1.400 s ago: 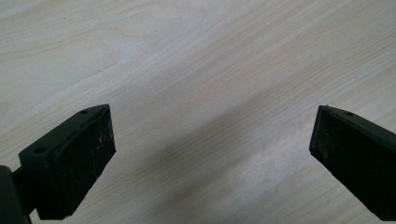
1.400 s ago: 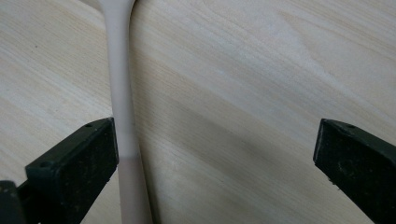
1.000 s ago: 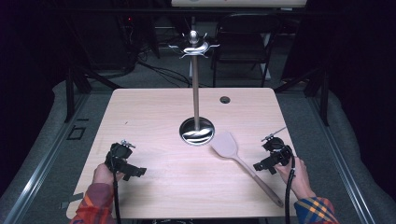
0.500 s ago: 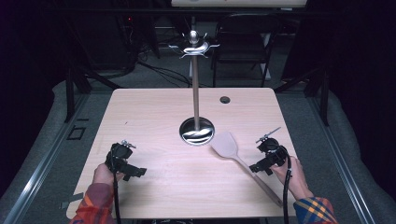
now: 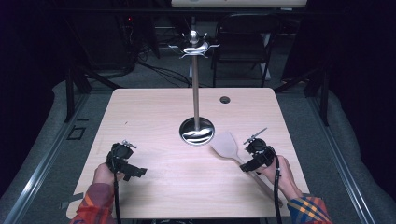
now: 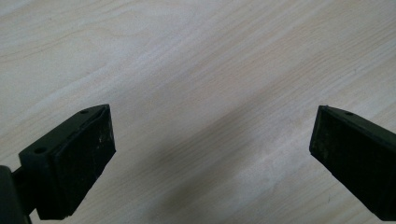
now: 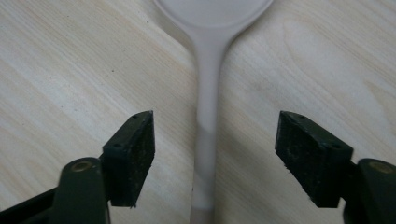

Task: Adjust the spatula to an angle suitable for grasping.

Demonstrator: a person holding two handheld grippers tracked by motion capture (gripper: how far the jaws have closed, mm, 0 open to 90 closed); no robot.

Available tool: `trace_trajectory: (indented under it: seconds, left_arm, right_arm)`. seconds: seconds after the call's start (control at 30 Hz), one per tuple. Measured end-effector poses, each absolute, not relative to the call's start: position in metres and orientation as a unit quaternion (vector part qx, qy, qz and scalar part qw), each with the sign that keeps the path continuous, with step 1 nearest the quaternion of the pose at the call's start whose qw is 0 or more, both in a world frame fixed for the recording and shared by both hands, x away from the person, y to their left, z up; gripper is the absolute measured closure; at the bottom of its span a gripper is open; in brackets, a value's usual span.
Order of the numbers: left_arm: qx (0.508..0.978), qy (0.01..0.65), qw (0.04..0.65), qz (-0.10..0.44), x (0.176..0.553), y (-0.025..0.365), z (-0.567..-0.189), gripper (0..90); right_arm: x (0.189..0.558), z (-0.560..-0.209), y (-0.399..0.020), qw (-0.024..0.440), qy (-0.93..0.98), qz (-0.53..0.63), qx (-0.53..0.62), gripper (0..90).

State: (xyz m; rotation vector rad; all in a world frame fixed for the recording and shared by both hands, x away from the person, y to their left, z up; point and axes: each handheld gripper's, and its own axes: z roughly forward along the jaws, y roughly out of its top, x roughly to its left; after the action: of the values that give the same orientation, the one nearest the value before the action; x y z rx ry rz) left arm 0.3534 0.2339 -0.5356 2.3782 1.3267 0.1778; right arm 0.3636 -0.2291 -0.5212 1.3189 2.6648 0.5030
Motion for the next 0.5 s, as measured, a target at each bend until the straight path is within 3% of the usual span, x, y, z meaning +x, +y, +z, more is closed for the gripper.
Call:
trace_trajectory:
  seconds: [0.2, 0.5]
  left_arm:
    - [0.855, 0.474, 0.203, 0.063, 0.354, 0.234, -0.536, 0.0]
    - [0.855, 0.473, 0.202, 0.064, 0.353, 0.234, -0.536, 0.1]
  right_arm:
    - [0.369, -0.526, -0.215, 0.081, 0.894, 0.142, 0.418, 49.5]
    - [0.38, -0.535, -0.203, 0.1, 0.888, 0.141, 0.426, 58.5]
